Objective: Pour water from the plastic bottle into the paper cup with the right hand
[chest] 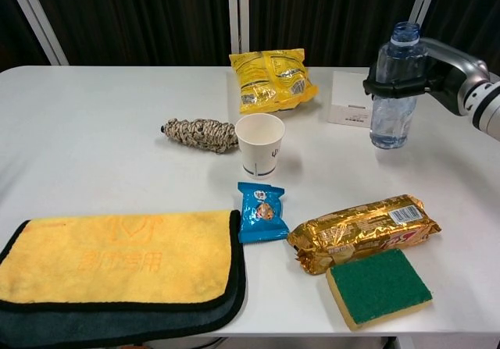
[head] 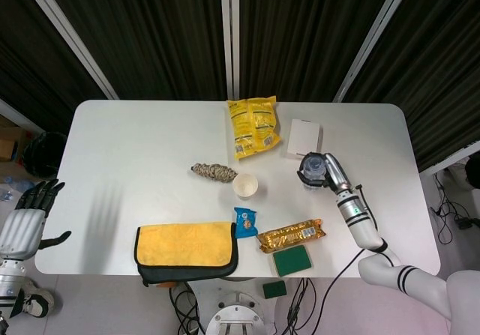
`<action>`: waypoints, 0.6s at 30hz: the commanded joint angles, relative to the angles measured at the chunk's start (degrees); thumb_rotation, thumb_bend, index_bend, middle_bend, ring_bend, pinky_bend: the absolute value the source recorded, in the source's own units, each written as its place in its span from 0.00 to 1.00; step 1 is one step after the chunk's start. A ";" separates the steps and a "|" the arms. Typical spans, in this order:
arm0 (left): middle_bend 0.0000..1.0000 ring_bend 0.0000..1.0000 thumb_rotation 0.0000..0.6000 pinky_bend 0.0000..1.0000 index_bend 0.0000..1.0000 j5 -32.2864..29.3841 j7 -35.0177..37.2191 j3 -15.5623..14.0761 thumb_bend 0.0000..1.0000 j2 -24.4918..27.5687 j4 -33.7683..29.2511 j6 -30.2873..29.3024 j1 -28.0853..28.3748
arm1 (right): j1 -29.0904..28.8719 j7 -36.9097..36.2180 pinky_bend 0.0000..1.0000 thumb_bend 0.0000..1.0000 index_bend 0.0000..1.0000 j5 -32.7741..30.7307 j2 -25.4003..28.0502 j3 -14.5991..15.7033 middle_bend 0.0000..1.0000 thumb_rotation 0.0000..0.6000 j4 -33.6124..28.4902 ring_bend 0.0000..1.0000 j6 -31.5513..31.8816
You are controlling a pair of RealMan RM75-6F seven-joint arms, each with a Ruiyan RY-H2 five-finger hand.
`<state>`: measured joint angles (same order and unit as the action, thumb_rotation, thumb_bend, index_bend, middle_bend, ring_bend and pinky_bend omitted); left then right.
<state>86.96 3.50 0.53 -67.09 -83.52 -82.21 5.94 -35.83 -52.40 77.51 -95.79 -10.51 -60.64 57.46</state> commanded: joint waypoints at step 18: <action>0.06 0.00 0.99 0.12 0.09 -0.52 -0.20 0.18 0.09 -0.50 0.72 0.76 0.58 | 3.68 -28.14 0.51 0.38 0.55 10.93 -12.08 7.75 0.49 1.00 29.33 0.55 7.00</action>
<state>86.43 3.28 0.72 -67.58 -82.84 -81.45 6.51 -32.23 -80.38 88.17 -107.48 -3.04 -31.78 64.23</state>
